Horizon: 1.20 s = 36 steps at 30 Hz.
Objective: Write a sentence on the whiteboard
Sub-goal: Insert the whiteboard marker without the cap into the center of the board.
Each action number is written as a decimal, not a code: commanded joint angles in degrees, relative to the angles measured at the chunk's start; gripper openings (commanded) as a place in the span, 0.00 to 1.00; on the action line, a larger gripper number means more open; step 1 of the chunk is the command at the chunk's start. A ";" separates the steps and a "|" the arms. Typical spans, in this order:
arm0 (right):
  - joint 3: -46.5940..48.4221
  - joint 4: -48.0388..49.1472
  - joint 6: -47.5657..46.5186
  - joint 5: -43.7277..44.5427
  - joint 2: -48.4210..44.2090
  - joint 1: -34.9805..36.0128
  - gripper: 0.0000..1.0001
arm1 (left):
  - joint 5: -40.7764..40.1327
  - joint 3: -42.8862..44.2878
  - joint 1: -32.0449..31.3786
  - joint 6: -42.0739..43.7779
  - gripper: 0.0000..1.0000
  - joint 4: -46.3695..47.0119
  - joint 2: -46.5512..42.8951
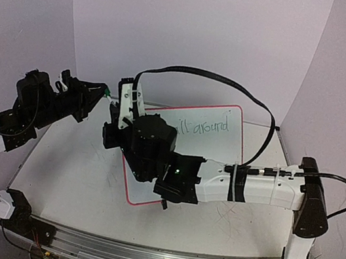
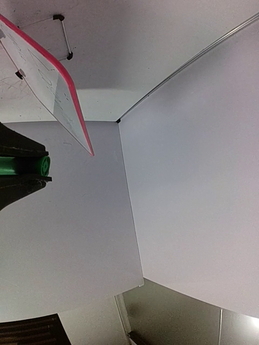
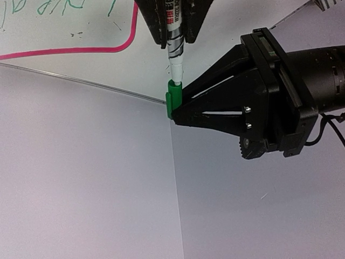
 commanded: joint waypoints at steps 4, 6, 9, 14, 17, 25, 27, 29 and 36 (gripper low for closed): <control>4.88 2.51 -2.14 3.24 3.46 0.05 0.00 | 1.35 0.20 0.09 0.15 0.00 3.42 -0.68; 5.24 3.25 -2.49 4.17 4.12 0.04 0.00 | 1.42 0.09 0.08 0.15 0.00 3.56 -0.71; 6.05 5.10 -3.53 5.53 5.32 -0.23 0.00 | 1.45 -0.14 0.09 0.11 0.00 3.81 -0.95; 9.13 9.17 -6.30 8.02 8.68 -0.57 0.00 | 1.61 -0.57 0.08 0.03 0.00 4.36 -0.93; 11.71 11.66 -8.27 9.53 11.41 -0.57 0.00 | 1.71 -0.60 0.09 0.05 0.00 4.56 -0.92; 15.68 16.23 -11.50 7.82 14.50 -0.78 0.00 | 1.97 -1.01 0.04 0.23 0.00 4.90 -0.68; 15.64 16.22 -11.04 5.38 14.08 -0.88 0.00 | 2.07 -0.97 0.05 0.62 0.00 4.96 -0.52; 13.87 16.22 -9.00 1.11 12.57 -1.18 0.00 | 2.30 -0.86 0.05 1.22 0.00 5.05 -0.41; 8.37 16.25 -0.76 -7.00 8.13 -3.71 0.00 | 3.36 -0.93 0.00 2.57 0.00 5.17 -0.03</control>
